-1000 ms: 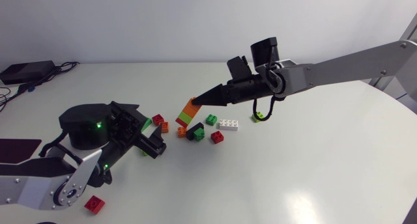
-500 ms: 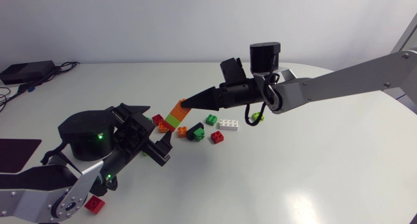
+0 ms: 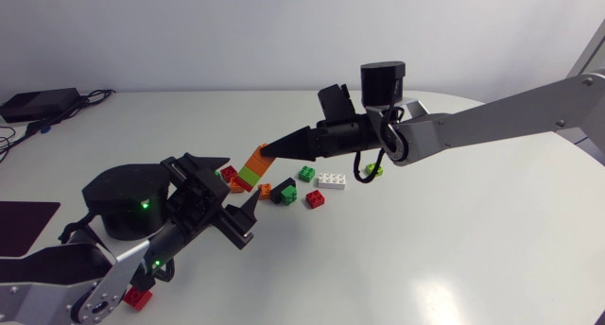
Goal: Disassemble duplo
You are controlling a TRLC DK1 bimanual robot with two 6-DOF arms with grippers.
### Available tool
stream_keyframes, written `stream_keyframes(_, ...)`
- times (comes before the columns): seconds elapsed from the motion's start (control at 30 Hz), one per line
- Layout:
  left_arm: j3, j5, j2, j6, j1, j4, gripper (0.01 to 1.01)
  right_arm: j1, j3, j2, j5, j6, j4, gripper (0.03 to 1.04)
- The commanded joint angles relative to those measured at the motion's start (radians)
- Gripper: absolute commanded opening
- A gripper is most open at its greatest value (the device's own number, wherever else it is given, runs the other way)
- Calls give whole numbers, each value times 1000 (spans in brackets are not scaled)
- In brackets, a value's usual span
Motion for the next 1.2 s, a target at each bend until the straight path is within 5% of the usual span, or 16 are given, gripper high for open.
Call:
stream_keyframes(0.0,-21,14,-15,-18,-9,5,907,11,-25,-4,2,28,21,352)
stream_keyframes(0.5,-25,98,-51,-87,32,5,254,26,-30,-10,2,25,26,352)
stream_keyframes(1.17,-25,100,-40,-78,38,5,251,0,-27,-16,42,22,30,352)
